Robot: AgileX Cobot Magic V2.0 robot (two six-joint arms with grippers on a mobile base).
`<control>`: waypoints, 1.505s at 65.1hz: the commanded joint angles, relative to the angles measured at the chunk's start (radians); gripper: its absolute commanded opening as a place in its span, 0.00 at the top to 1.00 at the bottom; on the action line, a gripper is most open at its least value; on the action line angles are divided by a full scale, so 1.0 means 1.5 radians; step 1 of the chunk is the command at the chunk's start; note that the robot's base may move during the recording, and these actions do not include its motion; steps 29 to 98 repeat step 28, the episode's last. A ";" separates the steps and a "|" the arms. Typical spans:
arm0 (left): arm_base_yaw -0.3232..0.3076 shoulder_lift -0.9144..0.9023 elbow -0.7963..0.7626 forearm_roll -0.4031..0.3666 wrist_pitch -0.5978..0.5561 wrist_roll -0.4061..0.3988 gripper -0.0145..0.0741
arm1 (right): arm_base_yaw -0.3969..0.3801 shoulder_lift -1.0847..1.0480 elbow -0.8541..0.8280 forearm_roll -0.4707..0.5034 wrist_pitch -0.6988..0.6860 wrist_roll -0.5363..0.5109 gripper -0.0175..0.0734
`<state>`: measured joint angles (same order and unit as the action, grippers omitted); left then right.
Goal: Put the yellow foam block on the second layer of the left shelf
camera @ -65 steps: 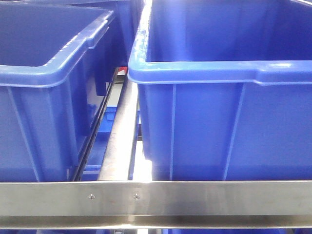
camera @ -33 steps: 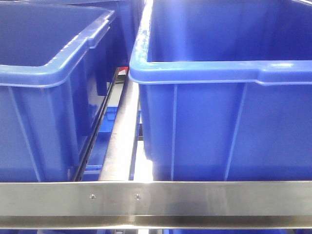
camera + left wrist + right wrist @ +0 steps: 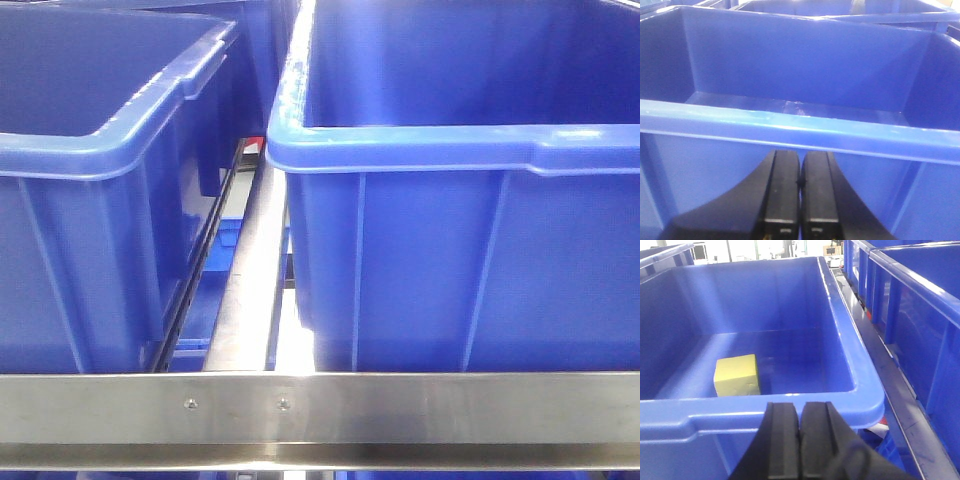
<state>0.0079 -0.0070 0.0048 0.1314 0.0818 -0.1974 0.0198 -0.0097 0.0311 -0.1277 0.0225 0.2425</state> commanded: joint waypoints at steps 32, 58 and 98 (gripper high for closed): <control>-0.004 0.005 0.017 -0.002 -0.059 -0.003 0.68 | -0.004 -0.013 -0.015 0.000 -0.062 -0.003 0.75; -0.004 0.005 0.017 -0.002 -0.059 -0.003 0.68 | -0.004 -0.013 -0.015 0.000 -0.062 -0.003 0.75; -0.004 0.005 0.017 -0.002 -0.059 -0.003 0.68 | -0.004 -0.013 -0.015 0.000 -0.062 -0.003 0.75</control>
